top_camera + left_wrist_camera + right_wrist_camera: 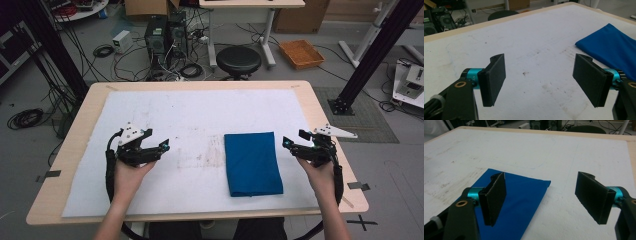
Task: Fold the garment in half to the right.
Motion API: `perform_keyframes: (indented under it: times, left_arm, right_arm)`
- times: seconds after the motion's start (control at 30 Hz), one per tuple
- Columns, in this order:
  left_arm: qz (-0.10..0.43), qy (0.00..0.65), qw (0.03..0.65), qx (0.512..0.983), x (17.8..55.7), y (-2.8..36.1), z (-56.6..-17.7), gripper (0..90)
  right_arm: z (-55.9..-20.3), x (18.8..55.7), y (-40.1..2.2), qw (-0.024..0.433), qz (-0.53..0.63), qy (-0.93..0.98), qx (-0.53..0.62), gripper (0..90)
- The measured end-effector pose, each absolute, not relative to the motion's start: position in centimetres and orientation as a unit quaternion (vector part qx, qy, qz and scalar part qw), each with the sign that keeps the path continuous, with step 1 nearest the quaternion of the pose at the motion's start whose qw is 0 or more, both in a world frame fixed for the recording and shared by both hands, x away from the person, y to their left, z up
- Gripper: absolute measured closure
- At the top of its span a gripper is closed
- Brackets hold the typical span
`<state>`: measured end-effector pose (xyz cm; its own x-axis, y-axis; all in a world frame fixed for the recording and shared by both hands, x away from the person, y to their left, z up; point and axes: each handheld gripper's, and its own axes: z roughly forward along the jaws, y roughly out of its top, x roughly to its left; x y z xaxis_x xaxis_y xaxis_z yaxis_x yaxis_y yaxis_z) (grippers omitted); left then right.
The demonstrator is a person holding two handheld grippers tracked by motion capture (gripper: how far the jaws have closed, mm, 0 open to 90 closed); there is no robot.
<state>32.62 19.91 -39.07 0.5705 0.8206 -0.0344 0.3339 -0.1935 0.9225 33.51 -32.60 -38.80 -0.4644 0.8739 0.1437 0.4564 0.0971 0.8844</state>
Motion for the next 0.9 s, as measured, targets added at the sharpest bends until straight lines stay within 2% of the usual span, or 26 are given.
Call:
perform_keyframes:
  times: [0.9]
  left_arm:
    - [0.244,0.391,0.493,0.738,32.39,19.99,-39.23,26.5]
  right_arm:
    - [-39.12,33.77,-32.15,0.215,0.474,0.716,0.465,24.9]
